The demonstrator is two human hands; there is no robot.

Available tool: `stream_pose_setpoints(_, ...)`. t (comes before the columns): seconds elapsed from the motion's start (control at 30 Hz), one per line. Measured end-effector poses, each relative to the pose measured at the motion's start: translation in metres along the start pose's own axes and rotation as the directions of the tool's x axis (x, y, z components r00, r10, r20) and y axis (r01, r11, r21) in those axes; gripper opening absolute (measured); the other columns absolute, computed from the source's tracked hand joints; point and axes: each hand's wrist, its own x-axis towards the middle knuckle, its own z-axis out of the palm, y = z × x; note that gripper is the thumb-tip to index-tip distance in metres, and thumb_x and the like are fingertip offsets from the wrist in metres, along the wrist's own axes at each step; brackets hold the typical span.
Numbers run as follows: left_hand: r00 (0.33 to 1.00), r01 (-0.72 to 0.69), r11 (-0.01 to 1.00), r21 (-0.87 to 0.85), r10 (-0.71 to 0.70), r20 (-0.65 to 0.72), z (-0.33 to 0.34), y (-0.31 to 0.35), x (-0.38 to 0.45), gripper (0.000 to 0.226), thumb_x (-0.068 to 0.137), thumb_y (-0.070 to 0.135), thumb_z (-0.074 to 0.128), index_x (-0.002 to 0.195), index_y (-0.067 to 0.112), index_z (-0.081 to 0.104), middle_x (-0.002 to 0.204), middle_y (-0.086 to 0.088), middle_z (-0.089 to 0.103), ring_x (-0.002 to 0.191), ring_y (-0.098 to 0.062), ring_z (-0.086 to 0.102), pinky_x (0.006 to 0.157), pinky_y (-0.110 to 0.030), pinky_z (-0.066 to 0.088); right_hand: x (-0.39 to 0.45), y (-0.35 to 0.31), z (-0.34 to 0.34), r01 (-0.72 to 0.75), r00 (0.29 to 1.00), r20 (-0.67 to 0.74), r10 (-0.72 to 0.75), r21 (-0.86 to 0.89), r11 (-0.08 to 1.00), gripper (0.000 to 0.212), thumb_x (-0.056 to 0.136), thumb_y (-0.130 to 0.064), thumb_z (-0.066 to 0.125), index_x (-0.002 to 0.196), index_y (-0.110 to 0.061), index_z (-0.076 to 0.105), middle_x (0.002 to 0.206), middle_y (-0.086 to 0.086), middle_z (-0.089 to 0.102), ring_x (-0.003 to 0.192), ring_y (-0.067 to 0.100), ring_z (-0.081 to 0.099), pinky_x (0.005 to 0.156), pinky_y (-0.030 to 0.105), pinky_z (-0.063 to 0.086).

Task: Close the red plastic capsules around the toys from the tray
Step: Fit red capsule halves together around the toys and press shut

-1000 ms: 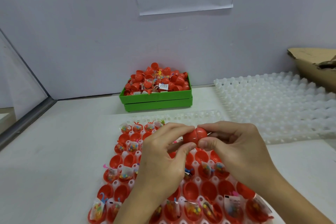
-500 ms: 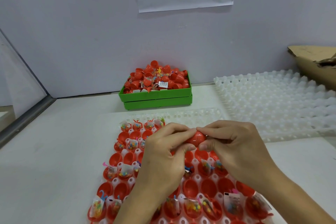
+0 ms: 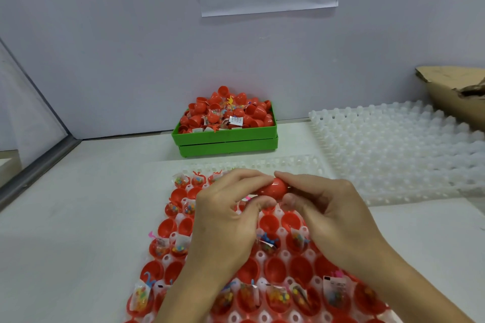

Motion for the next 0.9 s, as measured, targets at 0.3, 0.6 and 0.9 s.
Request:
stream_pose_setpoints(0.3, 0.999, 0.036, 0.99, -0.139, -0.032, 0.029, 0.006, -0.005, -0.003, 0.032, 0.07, -0.017, 0.059, 0.088, 0.002, 0.078, 0.084, 0.003, 0.071, 0.067, -0.002, 0.069, 0.061, -0.02, 0.058, -0.002, -0.003, 0.0, 0.047, 0.997, -0.056, -0.051, -0.068, 0.997, 0.052, 0.078, 0.022, 0.061, 0.096, -0.024, 0.079, 0.075, -0.014, 0.075, 0.071, -0.001, 0.071, 0.065, 0.013, 0.054)
stream_pose_setpoints(0.6, 0.996, -0.015, 1.0, 0.004, 0.015, 0.082, 0.0, 0.0, -0.006, 0.068, 0.075, 0.008, 0.079, 0.124, 0.041, 0.044, 0.094, 0.013, 0.07, 0.092, 0.005, 0.065, 0.083, -0.009, 0.05, -0.004, -0.016, 0.011, -0.234, 0.971, 0.004, 0.237, 0.186, 0.954, 0.032, 0.075, -0.025, 0.081, 0.105, -0.032, 0.071, 0.089, -0.018, 0.076, 0.089, -0.002, 0.071, 0.08, 0.013, 0.054)
stream_pose_setpoints(0.9, 0.922, 0.365, 0.855, -0.37, -0.274, 0.275, -0.005, 0.001, 0.0, 0.059, 0.066, 0.038, 0.087, 0.119, 0.027, 0.065, 0.12, 0.012, 0.068, 0.117, -0.005, 0.061, 0.091, -0.019, 0.052, 0.001, -0.018, -0.003, -0.273, 0.958, 0.018, 0.288, 0.376, 0.885, 0.03, 0.077, -0.001, 0.076, 0.101, -0.019, 0.077, 0.088, -0.002, 0.078, 0.087, 0.011, 0.075, 0.077, 0.017, 0.057)
